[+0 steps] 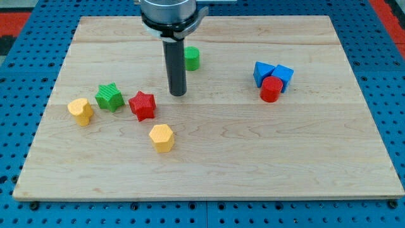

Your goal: Place your arm at the right side of the red star

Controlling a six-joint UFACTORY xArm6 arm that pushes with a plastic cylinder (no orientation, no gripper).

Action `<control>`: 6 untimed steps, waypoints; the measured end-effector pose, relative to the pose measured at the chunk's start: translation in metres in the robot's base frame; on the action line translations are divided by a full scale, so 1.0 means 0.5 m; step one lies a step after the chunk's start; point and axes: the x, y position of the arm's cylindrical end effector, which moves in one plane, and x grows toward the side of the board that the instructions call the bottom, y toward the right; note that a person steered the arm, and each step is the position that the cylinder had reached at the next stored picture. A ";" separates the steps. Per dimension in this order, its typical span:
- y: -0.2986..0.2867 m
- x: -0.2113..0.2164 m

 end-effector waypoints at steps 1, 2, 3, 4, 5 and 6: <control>-0.008 0.000; -0.008 -0.004; -0.008 -0.005; -0.005 -0.005; 0.005 0.007; 0.006 0.107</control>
